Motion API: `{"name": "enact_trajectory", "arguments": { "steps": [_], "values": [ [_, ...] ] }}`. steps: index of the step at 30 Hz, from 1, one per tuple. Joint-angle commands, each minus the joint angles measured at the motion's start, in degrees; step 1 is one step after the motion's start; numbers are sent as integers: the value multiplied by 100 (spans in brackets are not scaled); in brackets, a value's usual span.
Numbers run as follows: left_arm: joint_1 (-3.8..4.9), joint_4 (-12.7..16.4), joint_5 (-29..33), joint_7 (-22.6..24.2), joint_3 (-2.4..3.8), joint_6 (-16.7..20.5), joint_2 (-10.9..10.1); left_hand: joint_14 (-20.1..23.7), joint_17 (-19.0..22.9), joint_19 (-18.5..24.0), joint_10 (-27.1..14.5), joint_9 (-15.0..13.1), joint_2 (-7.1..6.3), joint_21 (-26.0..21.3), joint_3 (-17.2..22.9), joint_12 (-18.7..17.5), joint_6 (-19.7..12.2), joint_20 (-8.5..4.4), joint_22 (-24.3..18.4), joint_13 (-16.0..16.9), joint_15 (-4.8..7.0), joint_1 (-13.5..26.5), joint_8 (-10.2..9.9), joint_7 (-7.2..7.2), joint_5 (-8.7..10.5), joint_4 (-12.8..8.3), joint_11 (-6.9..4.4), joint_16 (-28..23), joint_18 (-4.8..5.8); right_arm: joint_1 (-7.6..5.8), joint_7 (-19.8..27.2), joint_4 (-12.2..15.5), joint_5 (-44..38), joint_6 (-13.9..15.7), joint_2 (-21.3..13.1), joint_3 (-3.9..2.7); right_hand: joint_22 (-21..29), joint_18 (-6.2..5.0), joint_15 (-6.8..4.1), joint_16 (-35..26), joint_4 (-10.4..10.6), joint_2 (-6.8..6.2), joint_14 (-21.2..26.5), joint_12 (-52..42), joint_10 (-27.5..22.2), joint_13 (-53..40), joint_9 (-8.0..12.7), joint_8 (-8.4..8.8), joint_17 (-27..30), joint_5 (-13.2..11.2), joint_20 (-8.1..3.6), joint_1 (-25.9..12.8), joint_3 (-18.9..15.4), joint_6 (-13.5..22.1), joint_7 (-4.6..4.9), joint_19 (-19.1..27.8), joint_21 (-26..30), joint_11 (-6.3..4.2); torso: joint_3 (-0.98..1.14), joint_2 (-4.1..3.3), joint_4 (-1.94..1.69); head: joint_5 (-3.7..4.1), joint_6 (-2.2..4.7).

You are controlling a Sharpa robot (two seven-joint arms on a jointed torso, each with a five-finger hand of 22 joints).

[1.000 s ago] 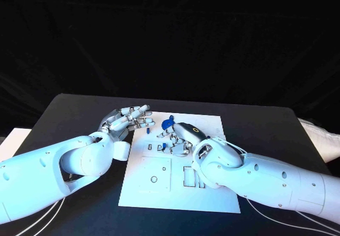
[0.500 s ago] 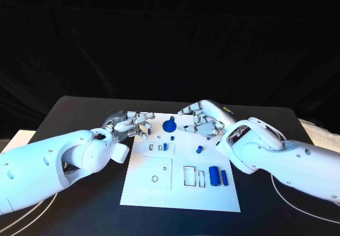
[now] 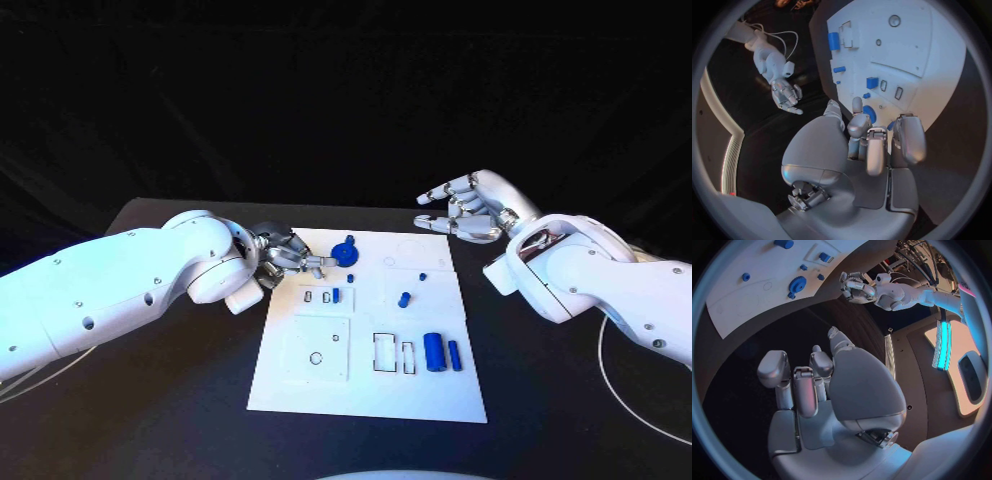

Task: Assemble the parts on the task board

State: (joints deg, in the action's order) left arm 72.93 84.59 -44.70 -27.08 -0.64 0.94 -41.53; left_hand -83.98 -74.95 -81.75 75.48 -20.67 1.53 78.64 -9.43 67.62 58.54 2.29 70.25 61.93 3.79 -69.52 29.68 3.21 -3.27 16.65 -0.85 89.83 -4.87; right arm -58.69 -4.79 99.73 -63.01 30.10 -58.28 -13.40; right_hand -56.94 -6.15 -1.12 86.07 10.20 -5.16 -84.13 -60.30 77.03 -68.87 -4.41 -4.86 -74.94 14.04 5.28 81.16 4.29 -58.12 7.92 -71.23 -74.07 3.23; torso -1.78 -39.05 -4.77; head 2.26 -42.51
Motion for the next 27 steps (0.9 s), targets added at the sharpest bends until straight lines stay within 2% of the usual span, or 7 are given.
{"name": "enact_trajectory", "arguments": {
  "steps": [1, 6, 8, 10, 18, 22, 27],
  "values": [
    [40, -190, -1021, -815, -19, -801, 197, -602, -1505, -54, 54, -206, 79, 93, -87, 123, -96, -25, 138, 150, 45, 2, 191, -20, 30, -3, -17, 17, 115, -6, 127, -53, 382, 37, 3, 1, 16, -49, -22, -23, 1, 47, -419, -4, -12, 23, -12, -34, -742, 215, -31, 24, 60, -56, -9, 25, 44, -53, 20, 29, 8, -4, 1],
    [78, -521, -1233, -939, -54, -1011, 533, -602, -1505, -119, 121, -544, 145, 231, -256, 260, -222, -44, 360, 324, 75, 73, 469, -61, 34, -6, -41, 17, 153, -8, 103, -128, 401, 17, 39, 2, 33, -51, -25, -33, 6, 38, -416, 10, -18, 38, -15, -34, -726, 263, -35, 12, 60, -60, -11, 32, 55, -54, 30, 28, 15, -27, -29],
    [85, -632, -1290, -972, -61, -1075, 648, -602, -1505, -138, 142, -641, 155, 267, -312, 296, -255, -50, 420, 370, 83, 105, 541, -69, 37, -3, -52, 17, 164, -8, 96, -148, 404, 10, 51, 3, 38, -52, -25, -37, 11, 30, -415, 15, -20, 43, -15, -34, -719, 255, -36, 2, 55, -61, -11, 34, 58, -54, 30, 21, 15, -30, -33],
    [89, -727, -1334, -996, -66, -1134, 751, -602, -1505, -150, 154, -704, 162, 289, -348, 316, -279, -55, 457, 397, 88, 125, 585, -76, 38, -1, -56, 17, 170, -7, 87, -166, 405, 2, 63, 3, 45, -53, -25, -41, 14, 24, -414, 17, -20, 46, -16, -33, -713, 244, -36, -7, 50, -62, -12, 37, 63, -53, 21, 17, 16, -32, -52],
    [92, -1051, -1384, -1061, -107, -1355, 1116, -602, -1505, -161, 170, -796, 181, 312, -403, 344, -320, -62, 497, 437, 94, 160, 643, -82, 41, 1, -63, 17, 176, -5, 41, -223, 405, -52, 100, 4, 121, -68, -25, -78, 20, 17, -399, 71, -44, 87, -17, -32, -647, 233, -37, -19, 43, -61, -13, 80, 101, -54, 16, 8, 16, -34, -90],
    [91, -1163, -1388, -1076, -128, -1447, 1229, -602, -1505, -161, 169, -817, 187, 313, -412, 345, -331, -64, 499, 438, 96, 161, 655, -83, 42, -2, -64, 17, 176, -4, 28, -241, 405, -77, 121, 5, 137, -71, -26, -87, 22, 16, -395, 78, -47, 93, -17, -32, -631, 232, -37, -21, 42, -61, -13, 89, 110, -54, 13, 10, 15, -28, -105],
    [89, -1239, -1390, -1084, -138, -1517, 1314, -602, -1505, -171, 174, -844, 198, 328, -421, 356, -343, -65, 524, 452, 97, 153, 672, -86, 41, -6, -66, 17, 181, 0, 16, -257, 404, -99, 145, 6, 149, -73, -26, -92, 23, 15, -394, 77, -47, 92, -17, -32, -623, 231, -37, -23, 42, -60, -13, 96, 116, -54, 20, 8, 11, -39, -131]
  ]
}}
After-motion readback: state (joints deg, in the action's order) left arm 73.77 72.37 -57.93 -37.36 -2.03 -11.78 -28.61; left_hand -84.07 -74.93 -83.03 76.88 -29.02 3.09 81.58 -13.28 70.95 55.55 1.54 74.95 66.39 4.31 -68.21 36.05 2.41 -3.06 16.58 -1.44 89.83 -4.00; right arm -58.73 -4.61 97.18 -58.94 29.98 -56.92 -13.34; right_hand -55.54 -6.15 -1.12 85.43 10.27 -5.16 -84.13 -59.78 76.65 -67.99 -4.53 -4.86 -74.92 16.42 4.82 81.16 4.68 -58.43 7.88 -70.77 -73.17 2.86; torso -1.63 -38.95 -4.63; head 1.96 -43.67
